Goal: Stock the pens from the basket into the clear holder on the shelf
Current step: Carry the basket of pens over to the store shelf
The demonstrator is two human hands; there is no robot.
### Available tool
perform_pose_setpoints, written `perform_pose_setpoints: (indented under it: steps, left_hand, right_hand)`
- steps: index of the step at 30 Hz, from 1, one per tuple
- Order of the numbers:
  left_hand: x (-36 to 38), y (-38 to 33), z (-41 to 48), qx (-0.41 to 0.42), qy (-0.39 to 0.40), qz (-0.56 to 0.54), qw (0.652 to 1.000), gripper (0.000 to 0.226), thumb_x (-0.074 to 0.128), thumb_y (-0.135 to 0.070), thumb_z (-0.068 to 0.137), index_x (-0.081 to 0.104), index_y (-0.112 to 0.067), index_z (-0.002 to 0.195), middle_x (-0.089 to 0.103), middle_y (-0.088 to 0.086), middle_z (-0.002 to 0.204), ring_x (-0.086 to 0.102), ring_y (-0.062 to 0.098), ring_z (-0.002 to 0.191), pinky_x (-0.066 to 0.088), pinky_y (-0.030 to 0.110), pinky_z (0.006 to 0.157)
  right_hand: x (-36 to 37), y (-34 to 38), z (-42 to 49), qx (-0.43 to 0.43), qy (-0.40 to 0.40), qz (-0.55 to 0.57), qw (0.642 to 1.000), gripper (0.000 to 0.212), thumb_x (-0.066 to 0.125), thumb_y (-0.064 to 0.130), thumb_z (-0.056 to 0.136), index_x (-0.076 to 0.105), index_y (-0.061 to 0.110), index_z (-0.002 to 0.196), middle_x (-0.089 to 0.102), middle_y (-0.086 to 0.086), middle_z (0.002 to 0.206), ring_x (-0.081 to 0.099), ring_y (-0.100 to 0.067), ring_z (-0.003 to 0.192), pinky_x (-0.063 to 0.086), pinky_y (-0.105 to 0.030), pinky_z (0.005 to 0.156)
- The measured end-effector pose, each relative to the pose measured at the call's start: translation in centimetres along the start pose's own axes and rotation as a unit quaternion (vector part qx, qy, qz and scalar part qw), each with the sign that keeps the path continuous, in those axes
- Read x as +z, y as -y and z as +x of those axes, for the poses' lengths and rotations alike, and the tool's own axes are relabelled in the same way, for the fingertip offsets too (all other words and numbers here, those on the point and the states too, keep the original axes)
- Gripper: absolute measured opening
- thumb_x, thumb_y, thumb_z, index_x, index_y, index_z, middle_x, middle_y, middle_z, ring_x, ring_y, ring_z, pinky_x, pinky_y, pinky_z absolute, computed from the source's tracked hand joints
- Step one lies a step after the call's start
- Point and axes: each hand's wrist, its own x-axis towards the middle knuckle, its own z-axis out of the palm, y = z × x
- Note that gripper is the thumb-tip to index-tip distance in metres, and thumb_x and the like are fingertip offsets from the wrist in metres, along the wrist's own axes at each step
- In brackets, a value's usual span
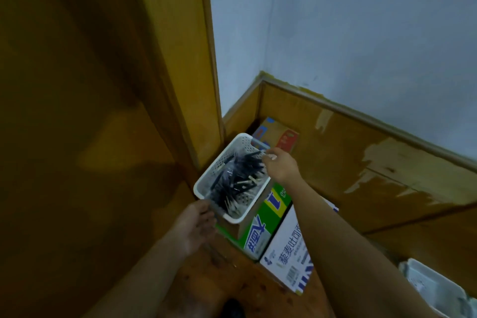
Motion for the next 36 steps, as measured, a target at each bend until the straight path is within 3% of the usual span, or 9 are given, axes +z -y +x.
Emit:
perform_pose_setpoints:
  steps: [7, 10, 13, 17, 21, 23, 26, 31, 36]
  left_hand:
    - [1.9, -1.2, 3.1, -0.045, -0.04, -0.051, 0.997, 0.015, 0.054, -0.019, 0.092, 0.05, -0.006, 0.085, 0.053, 0.013, 0.097, 0.052, 0.026, 0.09, 0.045, 0.039, 0.08]
    - [1.3, -0.9, 4.4, -0.049, -0.035, -0.072, 0.996, 0.03, 0.058, -0.029, 0.09, 0.05, -0.005, 0.106, 0.05, 0.014, 0.117, 0.046, 0.029, 0.116, 0.038, 0.047, 0.104]
    - [0.8, -0.8, 5.9, -0.038, -0.035, -0.101, 0.994, 0.039, 0.058, -0.031, 0.09, 0.047, -0.006, 0.118, 0.054, 0.014, 0.116, 0.049, 0.03, 0.116, 0.037, 0.05, 0.103]
    - [0.7, -0.9, 7.0, -0.042, -0.033, -0.16, 0.986, 0.036, 0.056, -0.028, 0.093, 0.05, -0.001, 0.117, 0.056, 0.018, 0.114, 0.055, 0.032, 0.108, 0.042, 0.049, 0.102]
    - [0.4, -0.3, 7.7, -0.039, -0.049, -0.158, 0.986, 0.036, 0.05, -0.027, 0.097, 0.054, -0.001, 0.121, 0.057, 0.015, 0.092, 0.06, 0.026, 0.087, 0.044, 0.047, 0.101]
    - [0.5, -0.1, 7.8, -0.032, -0.054, -0.14, 0.988, 0.032, 0.047, -0.027, 0.1, 0.054, -0.003, 0.12, 0.058, 0.027, 0.093, 0.059, 0.029, 0.1, 0.043, 0.046, 0.102]
    - [0.3, -0.1, 7.8, -0.02, -0.072, -0.124, 0.989, 0.028, 0.047, -0.029, 0.1, 0.055, -0.006, 0.114, 0.06, 0.019, 0.094, 0.057, 0.026, 0.087, 0.046, 0.044, 0.093]
    - [-1.2, 0.6, 6.7, -0.03, -0.072, -0.119, 0.99, 0.027, 0.049, -0.032, 0.098, 0.054, -0.006, 0.092, 0.056, 0.014, 0.084, 0.054, 0.025, 0.076, 0.046, 0.042, 0.078]
    - [-2.2, 2.0, 4.2, -0.014, -0.077, -0.162, 0.984, 0.025, 0.056, -0.029, 0.095, 0.049, -0.009, 0.083, 0.037, 0.007, 0.059, 0.039, 0.021, 0.055, 0.04, 0.036, 0.061]
  right_hand:
    - [0.0, -0.6, 7.2, 0.006, 0.046, -0.062, 0.997, 0.044, 0.037, 0.043, 0.101, 0.041, 0.023, 0.139, 0.051, 0.001, 0.089, 0.049, -0.024, 0.076, 0.042, -0.046, 0.076]
    - [0.2, -0.8, 9.1, 0.008, 0.066, -0.082, 0.994, 0.048, 0.034, 0.045, 0.101, 0.036, 0.024, 0.144, 0.054, -0.003, 0.102, 0.054, -0.027, 0.087, 0.043, -0.047, 0.085]
    - [0.6, -1.1, 10.5, 0.005, 0.077, -0.08, 0.994, 0.046, 0.037, 0.04, 0.102, 0.037, 0.02, 0.143, 0.053, -0.011, 0.126, 0.053, -0.033, 0.108, 0.042, -0.041, 0.091]
    - [1.4, -1.7, 11.6, 0.004, 0.07, -0.075, 0.995, 0.023, 0.044, 0.029, 0.1, 0.053, 0.01, 0.11, 0.054, -0.011, 0.094, 0.047, -0.021, 0.071, 0.037, -0.034, 0.064]
    - [1.6, -2.8, 11.9, 0.019, 0.037, -0.04, 0.998, 0.023, 0.054, 0.03, 0.095, 0.058, 0.009, 0.102, 0.06, -0.013, 0.093, 0.058, -0.033, 0.089, 0.045, -0.041, 0.074]
    - [1.7, -3.4, 11.8, 0.025, 0.033, -0.04, 0.998, 0.029, 0.055, 0.03, 0.094, 0.06, 0.005, 0.108, 0.062, -0.017, 0.097, 0.06, -0.034, 0.092, 0.048, -0.041, 0.076]
    - [1.6, -4.1, 11.3, 0.034, 0.038, -0.04, 0.998, 0.029, 0.053, 0.03, 0.096, 0.062, 0.004, 0.106, 0.062, -0.015, 0.097, 0.058, -0.032, 0.091, 0.046, -0.037, 0.074]
    - [2.0, -5.2, 8.9, 0.036, 0.039, 0.04, 0.998, 0.028, 0.064, 0.03, 0.091, 0.061, 0.002, 0.09, 0.065, -0.018, 0.096, 0.063, -0.037, 0.099, 0.052, -0.051, 0.089]
    - [3.0, -5.0, 4.8, 0.007, 0.029, 0.075, 0.997, 0.025, 0.07, 0.025, 0.087, 0.057, 0.007, 0.075, 0.054, -0.01, 0.071, 0.056, -0.033, 0.073, 0.049, -0.038, 0.067]
